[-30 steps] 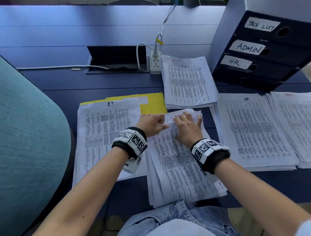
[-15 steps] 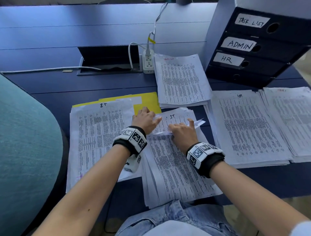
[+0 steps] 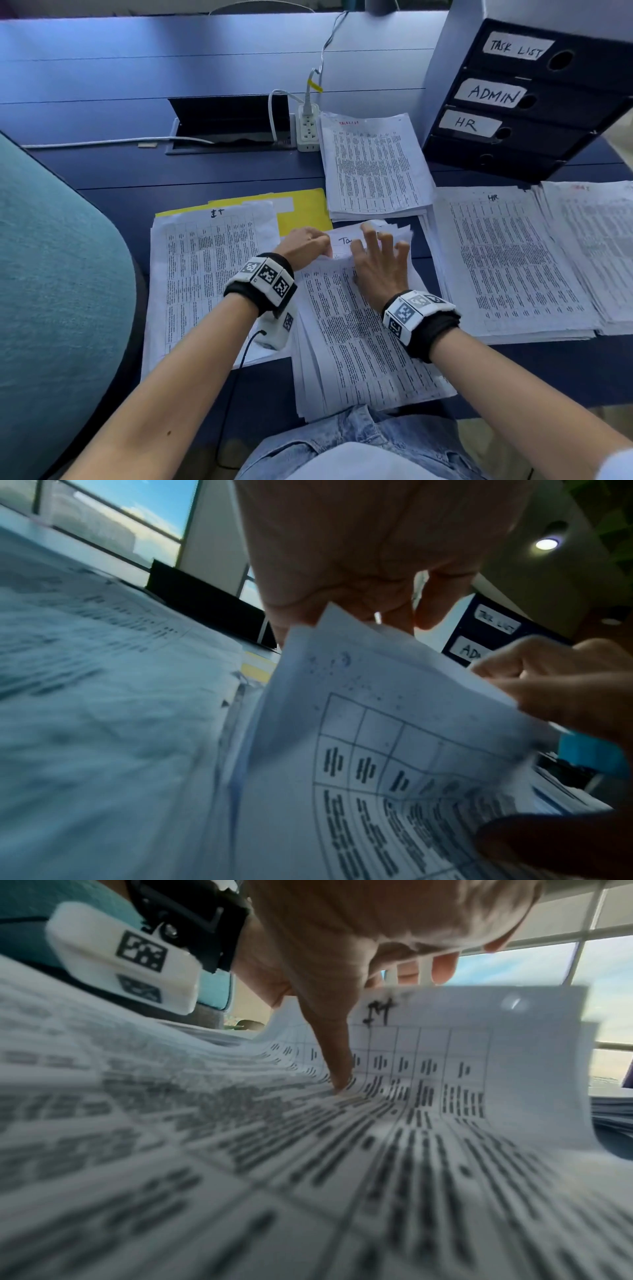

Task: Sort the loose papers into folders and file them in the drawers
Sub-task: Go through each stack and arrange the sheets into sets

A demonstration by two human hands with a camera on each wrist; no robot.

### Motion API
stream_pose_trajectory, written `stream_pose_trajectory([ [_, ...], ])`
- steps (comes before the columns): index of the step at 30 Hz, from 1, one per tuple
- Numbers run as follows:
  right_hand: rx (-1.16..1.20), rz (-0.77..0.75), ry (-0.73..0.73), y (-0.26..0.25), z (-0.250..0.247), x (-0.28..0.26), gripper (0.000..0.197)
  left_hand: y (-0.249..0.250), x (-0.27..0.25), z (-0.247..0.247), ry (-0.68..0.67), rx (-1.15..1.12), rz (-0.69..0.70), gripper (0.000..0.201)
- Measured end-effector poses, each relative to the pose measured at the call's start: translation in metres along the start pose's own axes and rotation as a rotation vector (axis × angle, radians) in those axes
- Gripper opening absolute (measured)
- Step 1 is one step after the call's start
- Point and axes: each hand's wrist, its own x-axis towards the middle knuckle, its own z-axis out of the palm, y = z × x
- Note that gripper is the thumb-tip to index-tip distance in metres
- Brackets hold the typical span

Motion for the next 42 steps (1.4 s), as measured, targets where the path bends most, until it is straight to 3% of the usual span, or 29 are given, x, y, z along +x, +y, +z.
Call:
stream_pose_trajectory([
  [2,-0.01,-0.04,-0.022,-0.001,-0.002,-0.005,0.051,0.0,0.003,-0.001,0.057,-0.104,-0.026,0.031],
  [4,-0.016,-0.094,-0.05,-0.002,-0.003,-0.011,0.046,-0.005,0.009,-0.001,0.122,0.043,-0.035,0.03],
  [7,0.0,-0.181,-0.218,-0.004,-0.004,-0.018,0.036,-0.017,0.015,0.002,0.114,0.351,-0.118,0.033],
  [12,0.09,-0.166,-0.227,-0.004,-0.005,-0.018,0.028,-0.021,0.015,0.009,0.078,0.538,-0.159,0.04],
  [15,0.156,-0.115,-0.257,0.0,-0.008,-0.01,0.018,-0.018,0.01,0.004,0.091,0.327,-0.122,0.039],
  [17,0.2,-0.044,-0.24,0.006,-0.016,0.001,0.017,-0.011,0.001,-0.001,0.074,-0.059,-0.069,0.064],
  [19,0.227,0.04,-0.174,0.014,-0.031,0.017,0.018,-0.005,-0.01,-0.005,0.145,-0.397,-0.073,0.098],
  [20,0.252,0.083,-0.118,0.018,-0.041,0.026,0.016,-0.004,-0.014,-0.006,0.195,-0.506,-0.064,0.098],
  [22,0.317,0.154,-0.009,0.024,-0.064,0.042,0.013,-0.001,-0.021,-0.005,0.252,-0.621,-0.004,0.056],
  [24,0.384,0.219,0.107,0.027,-0.08,0.054,0.016,0.009,-0.025,-0.004,0.337,-0.568,0.023,0.018],
  [26,0.446,0.329,0.245,0.028,-0.086,0.06,0.029,0.014,-0.025,-0.004,0.433,-0.531,0.023,0.02],
  [29,0.645,0.583,0.345,0.038,-0.08,0.058,0.068,0.016,-0.025,-0.014,0.556,-0.656,0.01,0.023],
  [31,0.991,0.681,0.227,0.043,-0.07,0.05,0.074,0.013,-0.027,-0.023,0.605,-0.773,0.025,0.017],
  [33,1.288,0.637,0.041,0.039,-0.057,0.042,0.053,0.007,-0.028,-0.03,0.658,-0.851,0.026,0.019],
  [35,1.321,0.539,-0.052,0.026,-0.047,0.034,0.027,-0.004,-0.028,-0.038,0.688,-0.81,-0.041,0.029],
  [42,1.169,0.345,-0.35,-0.034,-0.021,0.022,0.006,-0.067,-0.047,-0.078,0.859,-0.348,-0.403,0.028],
])
